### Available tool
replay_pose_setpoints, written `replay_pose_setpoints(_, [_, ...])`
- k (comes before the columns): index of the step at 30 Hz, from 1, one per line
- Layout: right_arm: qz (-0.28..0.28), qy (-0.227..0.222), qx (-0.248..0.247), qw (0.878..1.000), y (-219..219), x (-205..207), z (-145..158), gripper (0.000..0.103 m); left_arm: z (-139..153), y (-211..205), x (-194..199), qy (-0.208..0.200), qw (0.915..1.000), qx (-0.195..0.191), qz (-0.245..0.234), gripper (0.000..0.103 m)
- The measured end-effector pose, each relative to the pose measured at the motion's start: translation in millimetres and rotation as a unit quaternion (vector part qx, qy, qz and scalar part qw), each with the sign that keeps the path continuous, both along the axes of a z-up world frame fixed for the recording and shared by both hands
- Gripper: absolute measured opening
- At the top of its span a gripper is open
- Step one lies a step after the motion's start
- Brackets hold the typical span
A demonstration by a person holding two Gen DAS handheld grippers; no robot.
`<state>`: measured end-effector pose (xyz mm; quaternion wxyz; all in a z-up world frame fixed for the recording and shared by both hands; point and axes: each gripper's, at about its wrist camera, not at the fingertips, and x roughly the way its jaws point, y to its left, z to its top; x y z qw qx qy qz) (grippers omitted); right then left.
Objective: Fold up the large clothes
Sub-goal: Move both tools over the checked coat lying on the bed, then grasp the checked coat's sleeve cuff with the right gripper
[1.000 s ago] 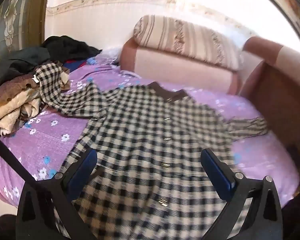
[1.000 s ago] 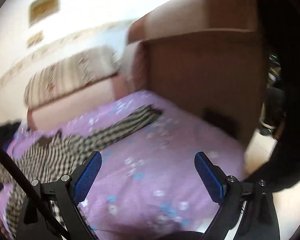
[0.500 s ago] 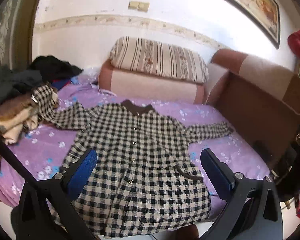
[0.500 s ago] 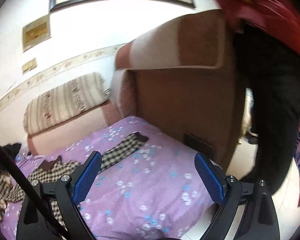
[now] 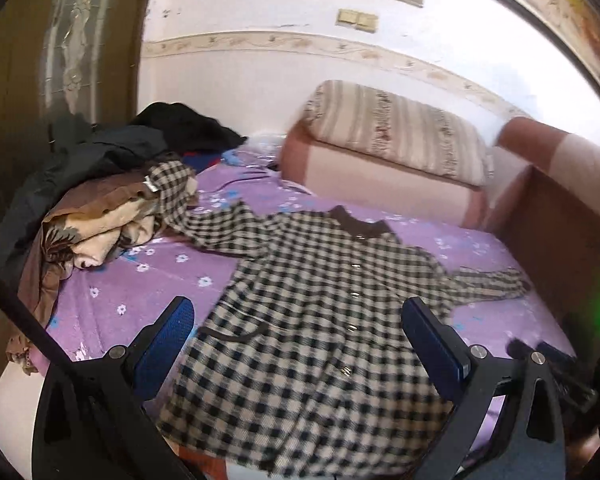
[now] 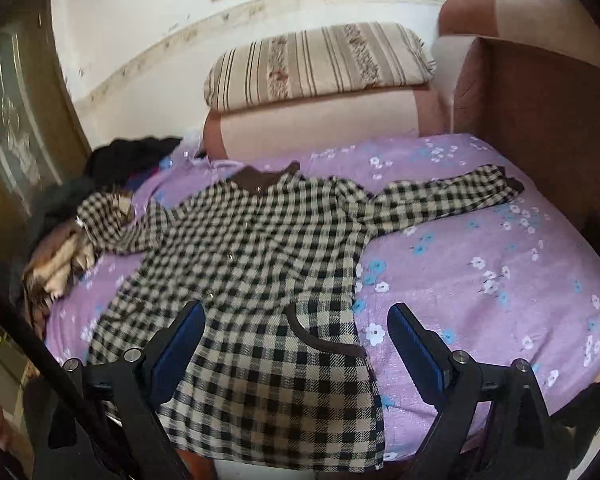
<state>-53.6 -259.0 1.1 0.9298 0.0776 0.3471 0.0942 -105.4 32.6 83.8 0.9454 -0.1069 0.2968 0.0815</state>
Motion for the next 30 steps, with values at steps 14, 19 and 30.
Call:
replay_pose_setpoints(14, [-0.191, 0.086, 0.015, 0.978, -147, 81, -84, 0.080, -93, 13, 170, 0.041, 0.9984, 0.036, 0.014, 0.103])
replay_pose_setpoints(19, [-0.249, 0.109, 0.039, 0.962, -204, 128, -101, 0.078, -136, 14, 191, 0.075, 0.9965, 0.035, -0.012, 0.103])
replay_pose_setpoints(30, [-0.317, 0.132, 0.104, 0.934, -272, 239, -128, 0.078, -171, 4, 206, 0.100, 0.9934, 0.040, -0.038, 0.103])
